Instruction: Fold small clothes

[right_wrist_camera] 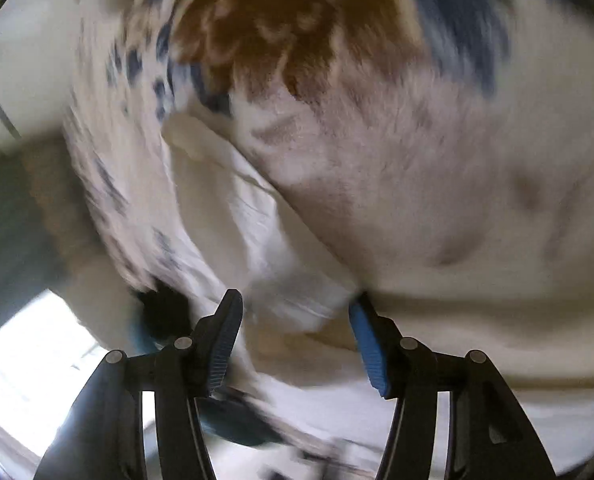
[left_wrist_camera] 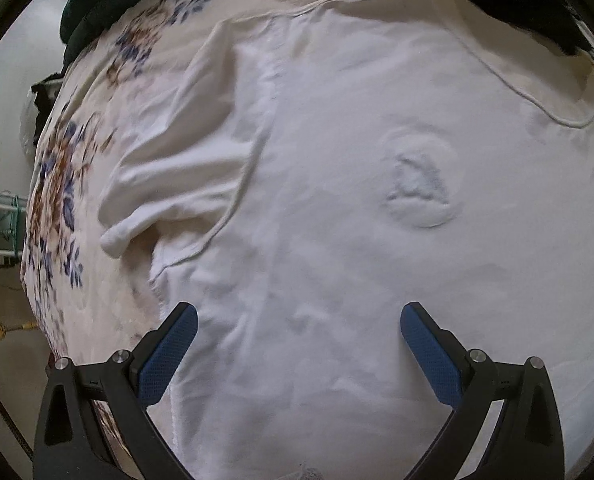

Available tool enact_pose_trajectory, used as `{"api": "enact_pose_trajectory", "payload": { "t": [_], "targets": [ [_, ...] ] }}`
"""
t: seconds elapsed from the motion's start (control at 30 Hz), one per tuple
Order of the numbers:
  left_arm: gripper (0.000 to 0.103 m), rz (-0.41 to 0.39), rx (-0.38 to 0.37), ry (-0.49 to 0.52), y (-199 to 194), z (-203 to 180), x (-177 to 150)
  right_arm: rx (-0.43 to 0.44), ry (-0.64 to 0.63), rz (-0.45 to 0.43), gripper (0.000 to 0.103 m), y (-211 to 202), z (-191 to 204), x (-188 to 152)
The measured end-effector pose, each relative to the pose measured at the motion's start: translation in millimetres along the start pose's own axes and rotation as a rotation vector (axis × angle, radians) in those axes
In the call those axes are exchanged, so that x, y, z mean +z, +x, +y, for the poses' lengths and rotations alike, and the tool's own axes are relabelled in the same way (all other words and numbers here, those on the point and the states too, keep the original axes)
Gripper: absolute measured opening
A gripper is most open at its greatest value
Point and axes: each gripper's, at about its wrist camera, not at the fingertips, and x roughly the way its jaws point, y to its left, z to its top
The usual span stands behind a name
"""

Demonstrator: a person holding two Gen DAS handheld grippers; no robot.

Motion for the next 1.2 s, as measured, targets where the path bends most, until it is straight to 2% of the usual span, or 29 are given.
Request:
{"api": "enact_pose_trajectory", "payload": {
  "t": [0.07,0.1,0.13,0.2,0.3,0.37,0.43,0.53,0.57,0.6,0.63,0.7,0.77,0.8,0.9,0.97,1.07,1.1,1.17,1.2],
  "targets": [
    [0.103,0.000,0.005,-0.010,2,8,-1,0.054,0.000,-0.072,0.051,8,4,-8],
    [0.103,0.000,0.007,-0.014,2,12,-2,0.040,-0.042,-0.111,0.032,12,12,-13],
    [0.103,-0.002,0.009,-0.021,3,17,-2,-0.011,-0.117,-0.140,0.017,18,27,-19],
    [0.103,-0.005,0.010,-0.035,3,24,-4,-0.107,-0.289,-0.193,0.015,29,58,-36],
    [0.103,-0.016,0.017,-0.066,2,43,-10,-0.276,-0.704,-0.251,0.014,54,122,-90],
    [0.103,-0.027,0.028,-0.090,1,57,-15,-0.406,-1.070,-0.260,0.014,92,156,-155],
    [0.103,-0.032,0.040,-0.115,2,73,-21,-0.527,-1.391,-0.249,0.014,139,171,-218],
    [0.103,-0.028,0.054,-0.154,4,99,-32,-0.674,-1.791,-0.191,0.014,186,136,-301],
    [0.103,-0.024,0.059,-0.168,6,109,-37,-0.729,-1.938,-0.137,0.014,214,115,-331],
    [0.103,-0.021,0.063,-0.178,7,117,-40,-0.774,-2.011,-0.094,0.014,220,98,-344],
    [0.103,-0.017,0.066,-0.190,8,125,-43,-0.835,-2.075,-0.011,0.016,226,75,-358],
    [0.103,-0.009,0.069,-0.216,10,140,-49,-0.887,-2.086,0.122,0.021,231,48,-368],
    [0.103,0.003,0.062,-0.250,13,156,-53,-0.856,-2.028,0.145,0.036,225,45,-372],
    [0.103,0.012,0.047,-0.275,15,165,-55,-0.840,-1.970,0.157,0.047,223,49,-371],
    [0.103,0.033,-0.047,-0.371,21,191,-56,-0.762,-1.791,0.162,0.051,199,67,-356],
    [0.103,0.051,-0.176,-0.461,29,210,-54,-0.758,-1.665,0.141,0.053,188,75,-340],
    [0.103,0.094,-0.462,-0.657,52,235,-53,-0.798,-1.537,0.099,0.053,175,70,-314],
    [0.102,0.099,-0.562,-0.740,61,243,-53,-0.815,-1.489,0.092,0.053,182,71,-302],
    [0.102,0.097,-0.709,-0.890,78,255,-53,-0.834,-1.407,0.076,0.053,187,68,-287],
    [0.102,0.092,-0.753,-0.937,83,257,-52,-0.834,-1.360,0.069,0.053,191,68,-281]
  ]
}}
